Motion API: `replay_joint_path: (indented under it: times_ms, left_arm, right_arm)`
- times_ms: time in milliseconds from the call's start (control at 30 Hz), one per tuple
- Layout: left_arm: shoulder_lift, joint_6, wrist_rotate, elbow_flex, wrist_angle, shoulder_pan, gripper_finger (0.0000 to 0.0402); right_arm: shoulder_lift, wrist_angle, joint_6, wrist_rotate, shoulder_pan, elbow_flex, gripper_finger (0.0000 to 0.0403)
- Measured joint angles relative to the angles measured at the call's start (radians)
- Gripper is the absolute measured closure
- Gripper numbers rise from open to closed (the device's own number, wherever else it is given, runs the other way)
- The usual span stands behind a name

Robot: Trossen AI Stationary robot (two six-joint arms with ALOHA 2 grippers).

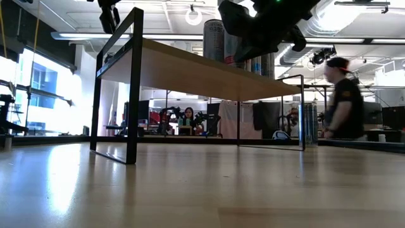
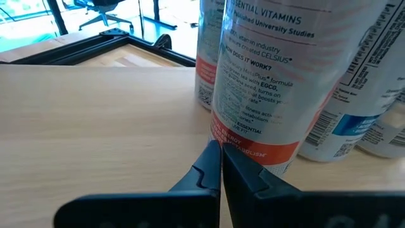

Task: Place canned beverage on shelf
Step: Put the white-pink soda can on the shelf and align it with the other white-pink soda can

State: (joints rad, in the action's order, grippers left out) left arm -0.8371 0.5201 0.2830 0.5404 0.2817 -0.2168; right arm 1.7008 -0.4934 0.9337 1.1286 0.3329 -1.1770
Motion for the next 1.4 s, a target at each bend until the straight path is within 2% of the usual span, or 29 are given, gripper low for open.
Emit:
replay_joint_path:
  times_ms: [200, 300, 533, 833, 1000, 1233, 1400]
  left_arm:
    - [0.0, 0.0, 0.0, 0.0, 0.0, 0.0, 0.0394]
    - [0.0, 0.001, 0.0, 0.0, 0.0, 0.0, 0.0394]
    - [0.0, 0.002, 0.001, 0.0, 0.0, 0.0, 0.0394]
    - [0.0, 0.002, 0.001, 0.0, -0.001, 0.0, 0.0394]
    - [0.0, 0.002, 0.001, 0.0, 0.0, 0.0, 0.0394]
    - [0.0, 0.002, 0.001, 0.0, 0.001, 0.0, 0.0394]
    - [0.0, 0.005, 0.001, 0.0, 0.001, 0.0, 0.0394]
  right_arm:
    - [0.0, 0.011, 0.0, -0.001, -0.001, 0.0, 0.0403]
    - [-0.005, 0.016, -0.002, -0.034, 0.009, 0.0, 0.0403]
    - [-0.046, -0.027, -0.079, -0.065, 0.068, 0.0, 0.0403]
    - [-0.159, -0.035, 0.031, -0.078, 0.076, 0.097, 0.0403]
    - [-0.258, 0.119, -0.015, -0.057, 0.08, 0.209, 0.0403]
    - [-0.289, 0.404, -0.282, -0.066, 0.047, 0.271, 0.0403]
    - [-0.287, 0.452, -0.372, -0.087, 0.007, 0.271, 0.0403]
